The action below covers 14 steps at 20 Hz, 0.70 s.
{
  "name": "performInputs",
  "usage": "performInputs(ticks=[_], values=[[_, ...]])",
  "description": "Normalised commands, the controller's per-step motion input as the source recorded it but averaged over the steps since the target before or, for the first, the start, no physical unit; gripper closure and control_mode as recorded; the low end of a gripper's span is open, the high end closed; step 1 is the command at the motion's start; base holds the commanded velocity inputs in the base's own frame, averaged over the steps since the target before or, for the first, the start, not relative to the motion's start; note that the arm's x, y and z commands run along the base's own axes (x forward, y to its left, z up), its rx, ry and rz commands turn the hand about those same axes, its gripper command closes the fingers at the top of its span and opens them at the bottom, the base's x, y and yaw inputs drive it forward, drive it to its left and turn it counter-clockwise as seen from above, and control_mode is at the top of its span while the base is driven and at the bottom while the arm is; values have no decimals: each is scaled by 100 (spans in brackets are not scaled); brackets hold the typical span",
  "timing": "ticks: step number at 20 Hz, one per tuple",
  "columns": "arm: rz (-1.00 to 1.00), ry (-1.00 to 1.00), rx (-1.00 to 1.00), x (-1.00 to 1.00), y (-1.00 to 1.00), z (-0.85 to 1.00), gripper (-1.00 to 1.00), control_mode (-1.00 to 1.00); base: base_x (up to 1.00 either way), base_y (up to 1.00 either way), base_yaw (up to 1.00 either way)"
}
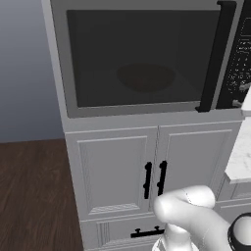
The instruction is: Pick the mushroom from the sink and place it in the bowl. Then pick the bowl and place it in the microwave. Then close the microwave door and press the start button.
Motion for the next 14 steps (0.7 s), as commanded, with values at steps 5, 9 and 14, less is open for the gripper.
performInputs(ticks=[5,9,14], values=[[-2,-5,0,1,-7,-14,-100,-100,0,0,0],[-1,-4,0,8,-9,-14,-100,-100,0,0,0],[-2,-8,0,-32,3,-9,-100,-100,0,0,0]])
